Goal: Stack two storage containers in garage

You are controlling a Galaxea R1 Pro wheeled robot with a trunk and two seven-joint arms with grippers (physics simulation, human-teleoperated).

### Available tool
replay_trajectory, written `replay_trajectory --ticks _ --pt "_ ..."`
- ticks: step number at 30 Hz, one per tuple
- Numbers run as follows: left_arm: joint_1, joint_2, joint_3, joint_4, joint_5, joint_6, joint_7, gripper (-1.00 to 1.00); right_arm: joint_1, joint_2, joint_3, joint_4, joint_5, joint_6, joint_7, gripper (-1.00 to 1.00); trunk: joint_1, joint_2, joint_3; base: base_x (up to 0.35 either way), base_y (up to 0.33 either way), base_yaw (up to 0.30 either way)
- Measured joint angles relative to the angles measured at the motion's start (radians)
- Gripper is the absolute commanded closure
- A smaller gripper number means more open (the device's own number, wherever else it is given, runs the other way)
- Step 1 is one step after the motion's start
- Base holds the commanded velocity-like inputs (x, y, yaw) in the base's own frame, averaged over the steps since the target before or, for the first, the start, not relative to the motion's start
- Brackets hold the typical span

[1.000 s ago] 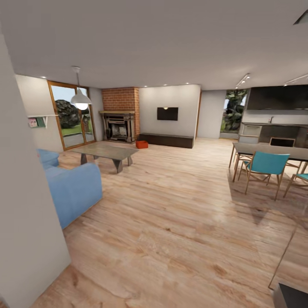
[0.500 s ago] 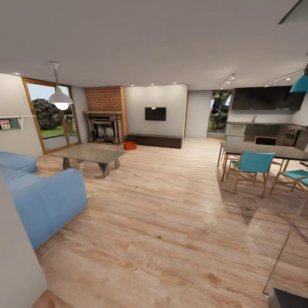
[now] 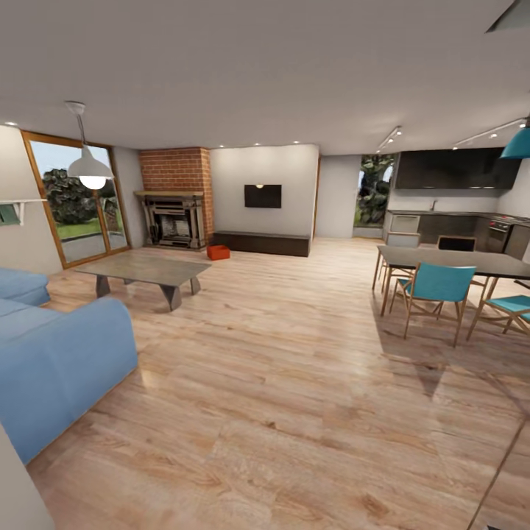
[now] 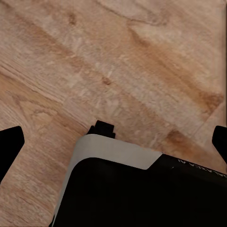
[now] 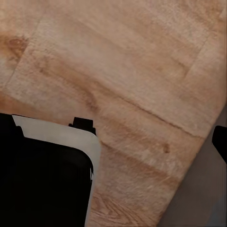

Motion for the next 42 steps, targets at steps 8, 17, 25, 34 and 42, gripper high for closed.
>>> replay_trajectory --ticks 8,17,25,34,42 --pt "0.000 0.000 0.000 0.000 0.000 0.000 0.000 -1.00 0.000 0.000 0.000 0.000 0.000 0.000 0.000 -1.00 0.000 0.000 0.000 0.323 0.000 0.000" --pt "0.000 0.000 0.000 0.000 0.000 0.000 -0.001 -1.00 -0.001 0.001 -0.002 0.000 -0.001 0.001 -0.001 -1.00 0.000 0.000 0.000 0.323 0.000 0.000" --pt "0.000 -0.001 -0.001 0.000 -0.001 0.001 -0.001 -1.00 0.000 0.013 -0.007 -0.001 -0.002 0.001 -0.002 -1.00 0.000 0.000 0.000 0.323 0.000 0.000" --pt "0.000 -0.002 -0.001 0.000 -0.002 0.000 -0.001 -1.00 0.000 0.014 -0.008 -0.001 -0.003 0.001 -0.002 -1.00 0.000 0.000 0.000 0.323 0.000 0.000" --pt "0.000 -0.002 -0.001 0.000 -0.002 0.000 -0.001 -1.00 0.000 0.014 -0.008 -0.001 -0.003 0.001 -0.001 -1.00 0.000 0.000 0.000 0.323 0.000 0.000"
